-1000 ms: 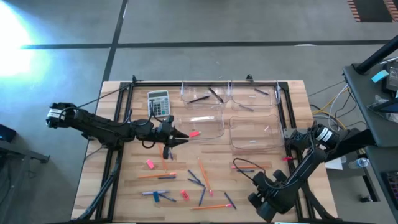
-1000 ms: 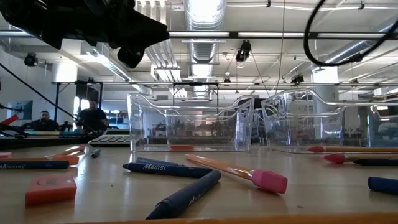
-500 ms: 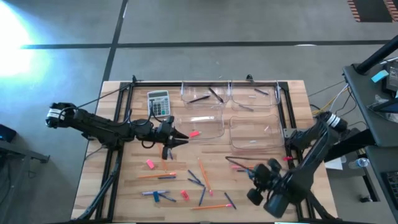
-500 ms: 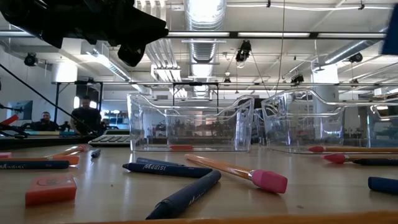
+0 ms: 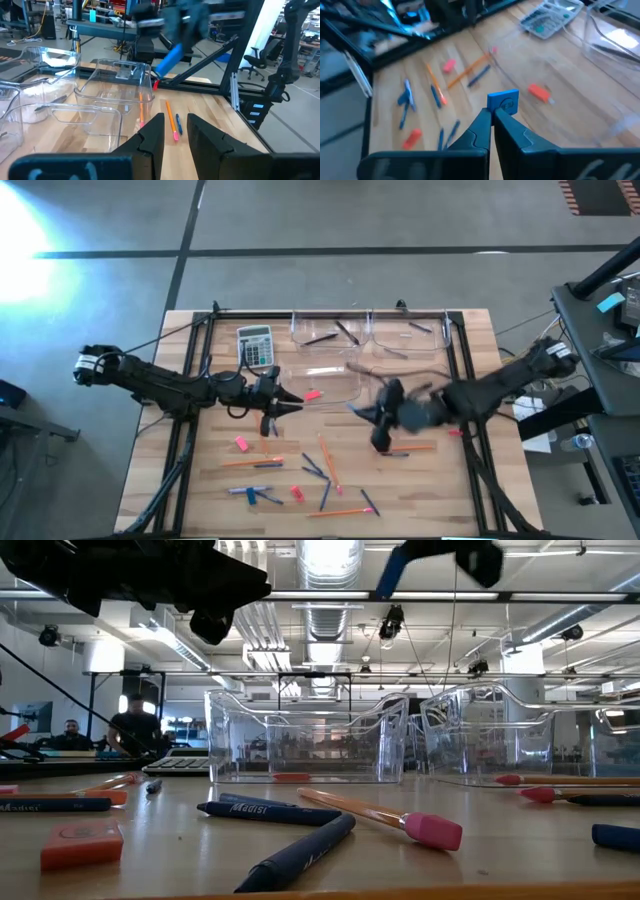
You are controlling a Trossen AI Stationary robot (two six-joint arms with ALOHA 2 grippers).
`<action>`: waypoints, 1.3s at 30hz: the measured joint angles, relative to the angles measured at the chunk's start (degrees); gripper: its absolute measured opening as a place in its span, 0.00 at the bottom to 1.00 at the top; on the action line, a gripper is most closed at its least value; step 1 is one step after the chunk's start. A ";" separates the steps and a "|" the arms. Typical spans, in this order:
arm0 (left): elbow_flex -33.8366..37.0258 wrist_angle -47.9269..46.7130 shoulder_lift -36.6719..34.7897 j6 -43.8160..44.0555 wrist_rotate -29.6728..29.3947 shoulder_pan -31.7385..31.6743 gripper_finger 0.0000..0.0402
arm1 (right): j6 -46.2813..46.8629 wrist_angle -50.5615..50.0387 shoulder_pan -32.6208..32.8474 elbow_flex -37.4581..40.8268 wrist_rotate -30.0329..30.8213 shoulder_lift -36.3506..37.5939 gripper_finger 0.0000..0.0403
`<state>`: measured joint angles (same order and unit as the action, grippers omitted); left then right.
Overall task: Sort crayons/erasers/pens/pencils in bins
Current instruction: Put the blue eraser into the bottom left transparent bin, then put the blue crayon into the top right transparent bin
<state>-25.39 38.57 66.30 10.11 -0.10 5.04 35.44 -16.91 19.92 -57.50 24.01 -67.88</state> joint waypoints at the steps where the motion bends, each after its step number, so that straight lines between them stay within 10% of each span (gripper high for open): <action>1: 0.00 0.00 -0.02 0.00 0.00 0.00 0.17 | -1.29 3.01 -2.66 1.94 -2.77 0.35 0.02; 12: 0.12 -0.03 -0.02 -0.04 0.13 0.00 0.17 | -5.57 18.91 -19.88 11.67 -15.46 -1.68 0.04; 23: 0.13 -0.04 -0.02 0.04 0.15 -0.04 0.17 | -16.02 8.06 -19.74 2.52 -15.43 -1.25 0.34; 39: -0.09 0.19 -0.57 1.68 4.96 0.04 0.17 | -2.54 -19.43 13.01 -5.13 4.46 -1.67 0.37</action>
<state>-25.47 38.75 65.73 11.79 4.86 5.07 32.91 -36.33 32.93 -62.62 28.47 -69.54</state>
